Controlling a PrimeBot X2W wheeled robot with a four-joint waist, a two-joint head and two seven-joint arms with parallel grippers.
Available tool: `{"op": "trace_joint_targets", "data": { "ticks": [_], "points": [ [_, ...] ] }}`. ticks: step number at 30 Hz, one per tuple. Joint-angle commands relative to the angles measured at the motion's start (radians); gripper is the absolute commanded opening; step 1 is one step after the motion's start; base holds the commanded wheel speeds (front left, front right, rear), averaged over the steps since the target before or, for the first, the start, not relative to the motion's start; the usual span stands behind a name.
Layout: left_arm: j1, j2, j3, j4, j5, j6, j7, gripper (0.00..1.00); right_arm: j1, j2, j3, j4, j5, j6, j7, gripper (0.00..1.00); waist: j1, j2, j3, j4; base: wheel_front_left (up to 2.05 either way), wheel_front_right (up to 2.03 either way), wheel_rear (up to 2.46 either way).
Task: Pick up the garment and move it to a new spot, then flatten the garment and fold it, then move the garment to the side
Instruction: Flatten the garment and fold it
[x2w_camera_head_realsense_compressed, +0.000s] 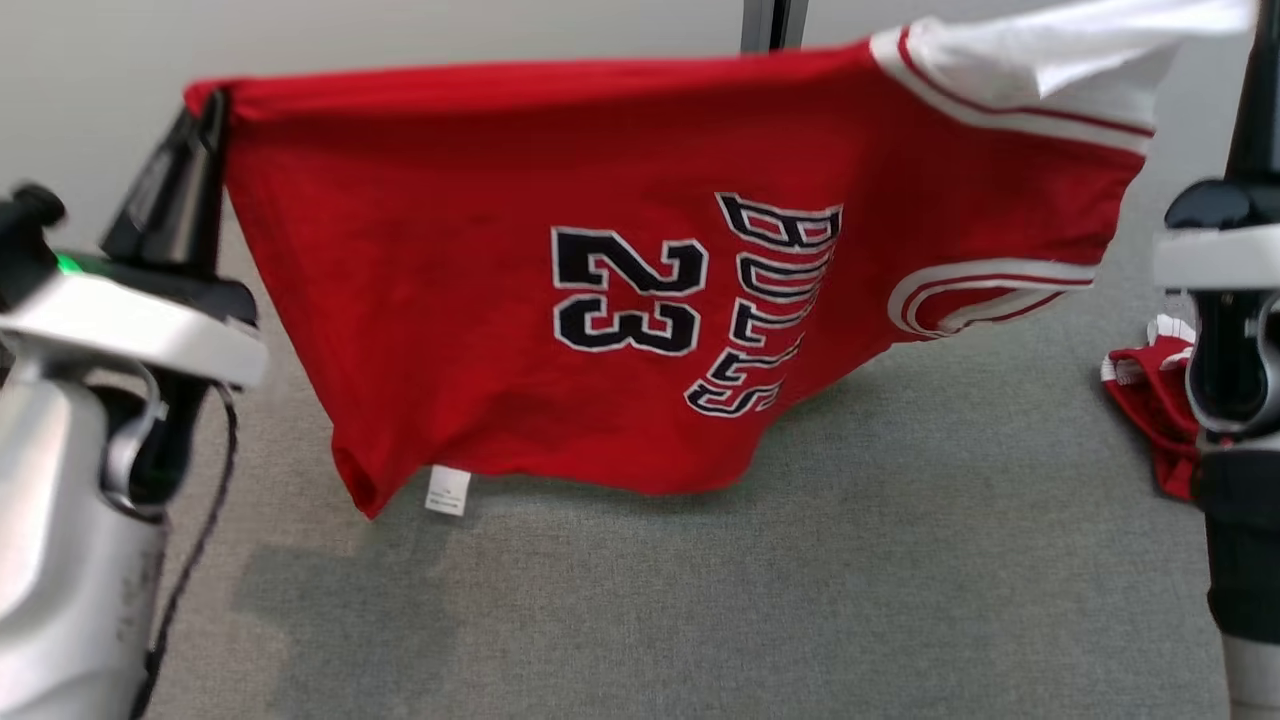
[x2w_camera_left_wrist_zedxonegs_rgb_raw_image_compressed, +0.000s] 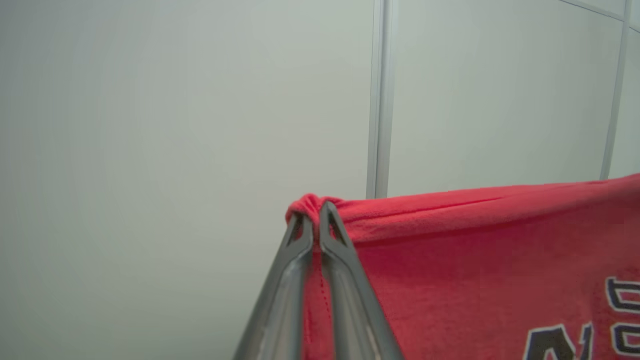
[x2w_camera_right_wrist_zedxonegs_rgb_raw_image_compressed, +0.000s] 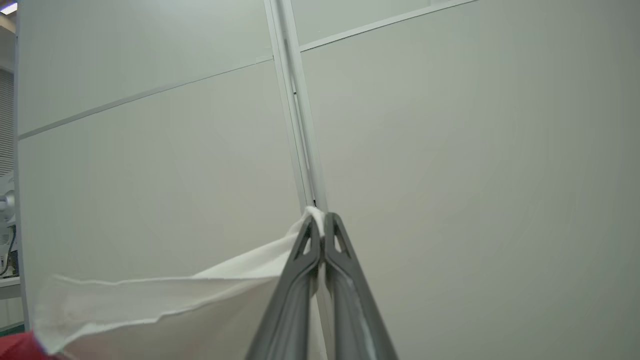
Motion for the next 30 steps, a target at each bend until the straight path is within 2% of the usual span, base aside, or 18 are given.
{"op": "trace_joint_targets", "data": {
  "ticks": [1,3,9,14,18,21,25,28,30],
  "points": [
    [-0.036,0.014,0.009,0.002,-0.02,0.0,0.028,0.0,-0.028,-0.012,0.004,0.012,0.006,0.0,0.0,0.0,0.0,0.0,0.022,-0.005,0.0,0.0,0.0],
    [-0.079,0.035,0.009,0.005,-0.023,0.0,0.066,0.0,-0.071,-0.023,0.03,0.043,0.0,0.0,0.0,0.0,0.0,0.0,0.056,-0.007,0.0,0.0,0.0],
    [-0.217,0.035,-0.007,0.062,-0.011,0.005,0.104,0.0,-0.228,-0.037,0.072,0.157,-0.012,0.0,0.0,0.0,0.0,0.0,0.177,-0.001,0.0,0.0,0.0],
    [-0.464,0.042,-0.032,0.17,0.09,0.044,0.038,0.0,-0.492,-0.069,0.059,0.262,-0.096,0.0,0.0,0.0,0.0,0.0,0.309,0.005,0.0,0.0,0.0],
    [-0.673,0.042,-0.034,0.269,0.15,0.072,-0.056,0.0,-0.7,-0.098,0.01,0.274,-0.202,-0.001,0.0,0.0,0.0,0.0,0.376,0.004,0.0,0.0,0.0],
    [-0.779,0.041,-0.043,0.324,0.186,0.068,-0.106,0.0,-0.801,-0.105,-0.018,0.264,-0.267,-0.001,0.0,0.0,0.0,0.0,0.404,0.005,0.0,0.0,0.0],
    [-0.793,0.027,-0.036,0.382,0.193,0.057,-0.13,0.0,-0.807,-0.097,-0.063,0.232,-0.279,-0.001,0.0,0.0,0.0,0.0,0.433,0.004,0.0,0.0,0.0],
    [-0.729,0.011,-0.004,0.389,0.182,0.058,-0.133,0.0,-0.707,-0.104,-0.08,0.206,-0.266,-0.003,0.0,0.0,0.0,0.0,0.449,0.005,0.0,0.0,0.0],
    [-0.629,-0.012,0.016,0.377,0.184,0.052,-0.133,0.0,-0.607,-0.106,-0.093,0.182,-0.246,-0.003,0.0,0.0,0.0,0.0,0.443,0.005,0.0,0.0,0.0]
  ]
}}
